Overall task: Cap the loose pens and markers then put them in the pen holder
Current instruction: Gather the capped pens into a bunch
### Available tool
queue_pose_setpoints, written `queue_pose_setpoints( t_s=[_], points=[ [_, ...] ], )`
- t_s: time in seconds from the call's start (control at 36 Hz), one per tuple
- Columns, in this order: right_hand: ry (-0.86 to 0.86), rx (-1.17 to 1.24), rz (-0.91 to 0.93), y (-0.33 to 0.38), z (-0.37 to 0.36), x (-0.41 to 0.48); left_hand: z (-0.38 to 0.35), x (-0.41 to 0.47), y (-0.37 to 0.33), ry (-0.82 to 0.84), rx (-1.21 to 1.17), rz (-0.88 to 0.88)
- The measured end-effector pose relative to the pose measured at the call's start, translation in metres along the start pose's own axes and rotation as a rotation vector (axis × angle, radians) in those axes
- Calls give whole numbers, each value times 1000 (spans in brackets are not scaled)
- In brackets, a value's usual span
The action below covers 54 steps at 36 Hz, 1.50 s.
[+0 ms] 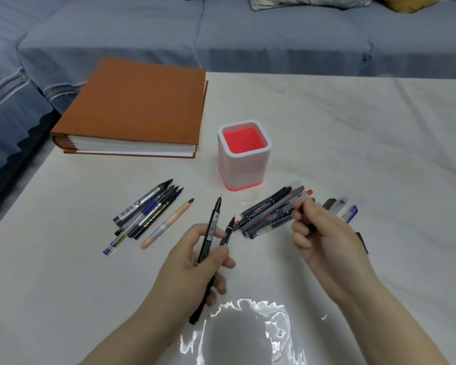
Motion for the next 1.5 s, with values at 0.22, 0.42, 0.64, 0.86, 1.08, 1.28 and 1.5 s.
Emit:
queue_pose_setpoints(
  t_s=[0.22, 0.42, 0.64, 0.86, 1.08, 1.28, 1.5],
  points=[
    [48, -150, -8, -9, -9, -13, -8, 1, 5, 6, 121, -33],
    [72, -196, 75, -1, -18, -18, -13, -8, -4, 44, 462, -240],
    [85, -255, 79, -1, -20, -23, -15, -12, -15, 16, 647, -389],
    [82, -283, 84, 1, -23, -26, -16, -16, -20, 0, 716, -427],
    [101, -374, 93, -8, -28, -32, -20, -19, -27, -33, 845, -523],
    [130, -350, 140, -6, -33, -37, -26, -26, -31, -52, 898, -606],
    [53, -371, 52, -23, -20, -29, -29, -18, -34, -93, 1088, -688]
  ],
)
Point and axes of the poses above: each hand's wrist, its own x-axis towards the middle knuckle, its own z-axis out of the back of the hand, y = z × x, the point moved 9 cm from there along x, towards the middle knuckle
